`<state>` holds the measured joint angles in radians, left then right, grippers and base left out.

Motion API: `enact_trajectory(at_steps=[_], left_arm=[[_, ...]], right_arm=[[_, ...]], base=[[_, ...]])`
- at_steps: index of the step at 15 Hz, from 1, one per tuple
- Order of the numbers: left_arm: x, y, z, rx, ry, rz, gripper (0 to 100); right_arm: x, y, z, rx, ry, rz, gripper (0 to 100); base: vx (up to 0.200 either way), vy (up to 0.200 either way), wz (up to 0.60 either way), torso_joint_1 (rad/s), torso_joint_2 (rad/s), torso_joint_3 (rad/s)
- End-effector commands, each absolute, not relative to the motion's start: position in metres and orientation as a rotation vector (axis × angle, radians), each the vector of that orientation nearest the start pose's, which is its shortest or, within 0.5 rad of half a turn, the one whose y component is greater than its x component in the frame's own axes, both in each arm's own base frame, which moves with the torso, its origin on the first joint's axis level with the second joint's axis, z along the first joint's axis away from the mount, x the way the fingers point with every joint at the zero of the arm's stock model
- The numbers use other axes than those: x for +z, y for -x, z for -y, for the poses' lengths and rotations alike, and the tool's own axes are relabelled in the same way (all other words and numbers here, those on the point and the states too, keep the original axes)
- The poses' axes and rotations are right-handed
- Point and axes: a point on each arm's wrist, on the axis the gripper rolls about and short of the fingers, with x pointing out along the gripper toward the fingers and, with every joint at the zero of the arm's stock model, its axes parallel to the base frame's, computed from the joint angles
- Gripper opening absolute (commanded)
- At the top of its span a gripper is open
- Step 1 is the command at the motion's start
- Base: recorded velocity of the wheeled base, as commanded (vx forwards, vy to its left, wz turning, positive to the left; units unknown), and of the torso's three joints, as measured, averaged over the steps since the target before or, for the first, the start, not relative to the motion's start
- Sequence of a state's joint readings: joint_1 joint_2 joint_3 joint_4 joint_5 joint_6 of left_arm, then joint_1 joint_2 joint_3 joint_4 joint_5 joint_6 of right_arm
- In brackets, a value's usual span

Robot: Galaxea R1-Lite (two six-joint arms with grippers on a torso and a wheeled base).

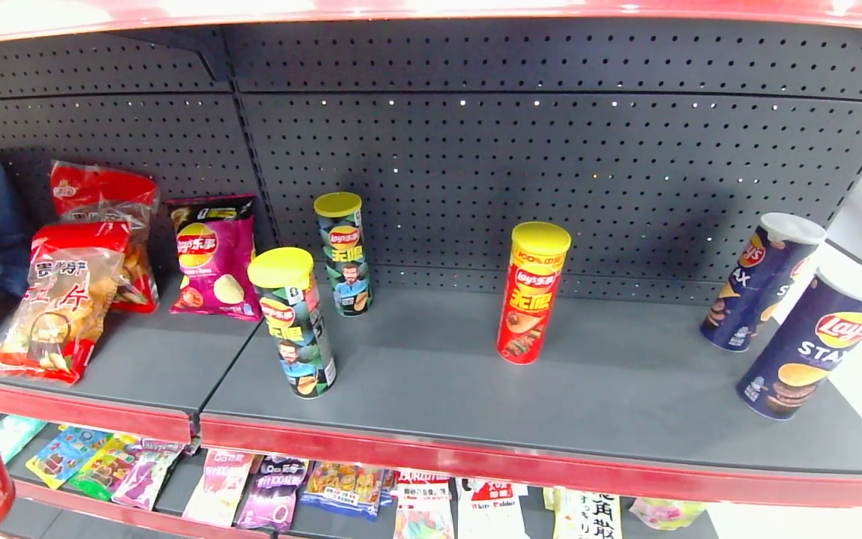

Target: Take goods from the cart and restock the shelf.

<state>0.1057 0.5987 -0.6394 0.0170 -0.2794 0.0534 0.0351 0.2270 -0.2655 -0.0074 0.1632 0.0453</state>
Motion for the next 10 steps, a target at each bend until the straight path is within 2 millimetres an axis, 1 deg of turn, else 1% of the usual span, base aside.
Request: enact_trajectory(at_steps=[1,2,3,4,5,7,8,10], left_arm=[[0.246,-0.002,0.007,-0.212,-0.072,0.099,0],[0.25,0.005,0.008,-0.264,-0.078,0.119,0],[0.254,0.006,0.009,-0.285,-0.077,0.135,0],[0.256,0.007,0.009,-0.286,-0.063,0.139,0],[0.253,0.006,0.009,-0.287,-0.05,0.129,0],[0.247,0.003,0.008,-0.266,-0.043,0.103,0],[0.248,0.002,0.008,-0.244,-0.042,0.103,0],[0.248,0.003,0.008,-0.263,-0.044,0.108,0]], right_arm=[[0.21,-0.033,-0.008,0.317,0.018,-0.111,100],[0.207,-0.07,-0.016,0.378,0.049,-0.257,100],[0.207,-0.094,-0.025,0.438,0.064,-0.313,100],[0.205,-0.112,-0.034,0.478,0.079,-0.338,100],[0.199,-0.133,-0.045,0.511,0.102,-0.36,100],[0.183,-0.164,-0.057,0.51,0.147,-0.447,100],[0.179,-0.176,-0.062,0.516,0.146,-0.483,100],[0.168,-0.2,-0.073,0.534,0.151,-0.551,100]], base=[[0.0,0.0,0.0,0.0,0.0,0.0],[0.0,0.0,0.0,0.0,0.0,0.0],[0.0,0.0,0.0,0.0,0.0,0.0],[0.0,0.0,0.0,0.0,0.0,0.0],[0.0,0.0,0.0,0.0,0.0,0.0],[0.0,0.0,0.0,0.0,0.0,0.0],[0.0,0.0,0.0,0.0,0.0,0.0],[0.0,0.0,0.0,0.0,0.0,0.0]])
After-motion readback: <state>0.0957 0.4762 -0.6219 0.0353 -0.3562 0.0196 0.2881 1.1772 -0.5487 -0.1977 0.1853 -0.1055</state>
